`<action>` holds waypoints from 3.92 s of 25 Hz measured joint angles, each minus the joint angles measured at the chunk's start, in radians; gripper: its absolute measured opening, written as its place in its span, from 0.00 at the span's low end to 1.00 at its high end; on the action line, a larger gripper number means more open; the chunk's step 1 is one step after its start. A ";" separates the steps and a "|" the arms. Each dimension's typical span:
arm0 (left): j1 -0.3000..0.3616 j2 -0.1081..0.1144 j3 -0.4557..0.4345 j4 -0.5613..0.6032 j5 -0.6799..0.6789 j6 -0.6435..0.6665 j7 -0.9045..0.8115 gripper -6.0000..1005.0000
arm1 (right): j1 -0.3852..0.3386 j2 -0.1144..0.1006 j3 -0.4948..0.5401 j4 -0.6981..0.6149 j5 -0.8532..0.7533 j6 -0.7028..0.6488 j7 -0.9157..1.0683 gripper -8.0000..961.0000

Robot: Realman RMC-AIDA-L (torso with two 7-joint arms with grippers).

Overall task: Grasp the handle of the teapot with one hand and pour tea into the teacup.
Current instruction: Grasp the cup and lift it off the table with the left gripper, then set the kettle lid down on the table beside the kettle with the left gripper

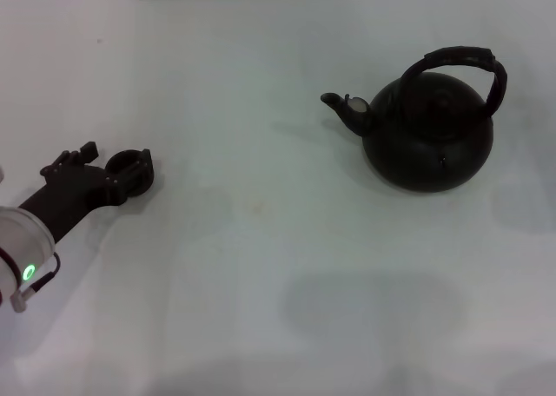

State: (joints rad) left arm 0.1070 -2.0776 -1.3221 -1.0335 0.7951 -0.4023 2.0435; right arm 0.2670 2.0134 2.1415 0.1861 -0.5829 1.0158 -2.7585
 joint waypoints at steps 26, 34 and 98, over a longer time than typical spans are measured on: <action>-0.081 0.009 0.014 0.088 0.012 -0.022 -0.055 0.87 | 0.004 0.005 -0.005 -0.008 0.000 -0.003 0.002 0.89; -0.096 0.008 0.009 0.106 0.015 -0.021 -0.056 0.87 | 0.010 0.006 -0.005 -0.007 0.003 -0.004 0.002 0.89; -0.502 0.050 -0.339 0.122 0.901 -0.536 -0.622 0.70 | 0.028 0.005 -0.012 -0.007 0.000 -0.016 -0.007 0.89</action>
State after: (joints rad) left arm -0.3954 -2.0275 -1.6606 -0.9117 1.6957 -0.9388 1.4219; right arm 0.2955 2.0188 2.1291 0.1788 -0.5833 0.9993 -2.7657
